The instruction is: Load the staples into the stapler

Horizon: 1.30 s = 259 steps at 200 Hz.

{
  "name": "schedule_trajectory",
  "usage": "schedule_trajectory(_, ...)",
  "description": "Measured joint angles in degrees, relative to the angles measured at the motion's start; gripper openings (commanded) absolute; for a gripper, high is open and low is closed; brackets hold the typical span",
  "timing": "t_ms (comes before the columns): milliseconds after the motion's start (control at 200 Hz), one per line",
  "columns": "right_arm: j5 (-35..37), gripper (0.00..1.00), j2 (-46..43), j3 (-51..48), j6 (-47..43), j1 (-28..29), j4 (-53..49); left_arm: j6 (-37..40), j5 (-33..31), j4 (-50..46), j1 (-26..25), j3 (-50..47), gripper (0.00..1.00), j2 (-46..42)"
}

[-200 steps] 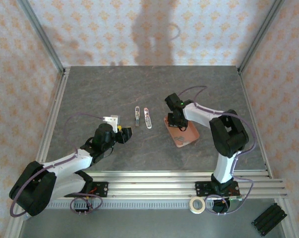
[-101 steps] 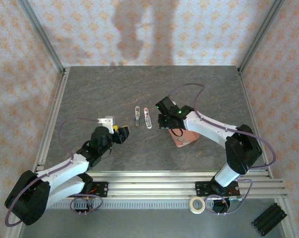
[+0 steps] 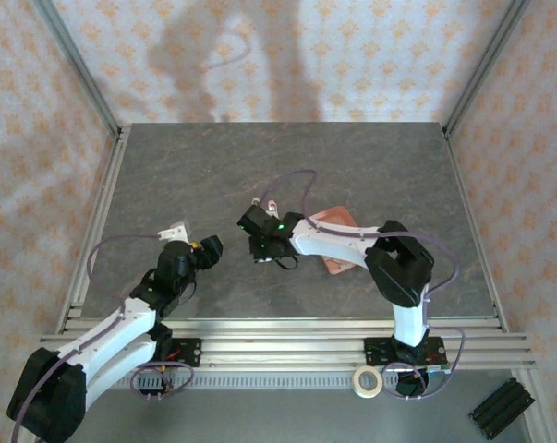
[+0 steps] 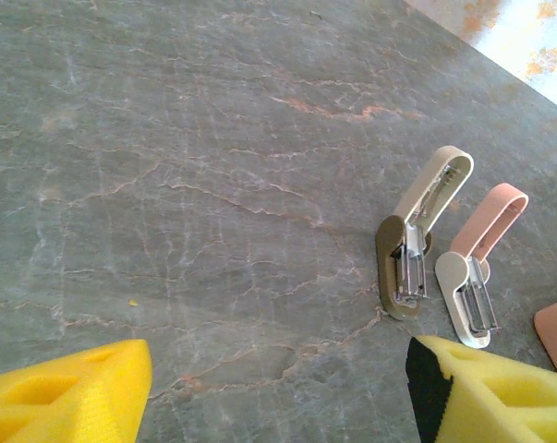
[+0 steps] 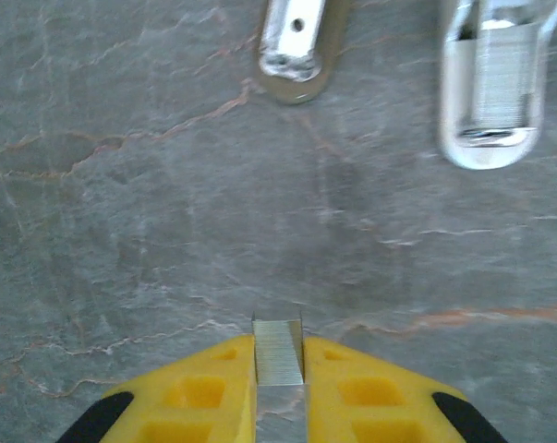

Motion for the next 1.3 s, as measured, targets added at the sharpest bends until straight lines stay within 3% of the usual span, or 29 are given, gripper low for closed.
schedule_trajectory(646, -3.61, 0.19, 2.84, -1.22, -0.26, 0.44, -5.77, -1.4, -0.24, -1.36, 0.07, -2.34, 0.74, -2.32)
schedule_trajectory(826, -3.85, 0.3, 2.82, -1.68, -0.5, 0.44, -7.72, -1.36, -0.24, -1.31, 0.07, -2.34, 0.74, -2.67)
schedule_trajectory(921, -4.48, 0.31, 2.62, -1.57, -1.16, 0.44, -8.81, -1.25, -0.24, -1.33, 0.07, -2.34, 0.74, -2.69)
schedule_trajectory(1296, -5.33, 0.32, 2.64, 6.25, -1.81, -0.48, -14.58, -1.22, -0.2, -1.07, 0.07, -2.38, 0.74, -2.78)
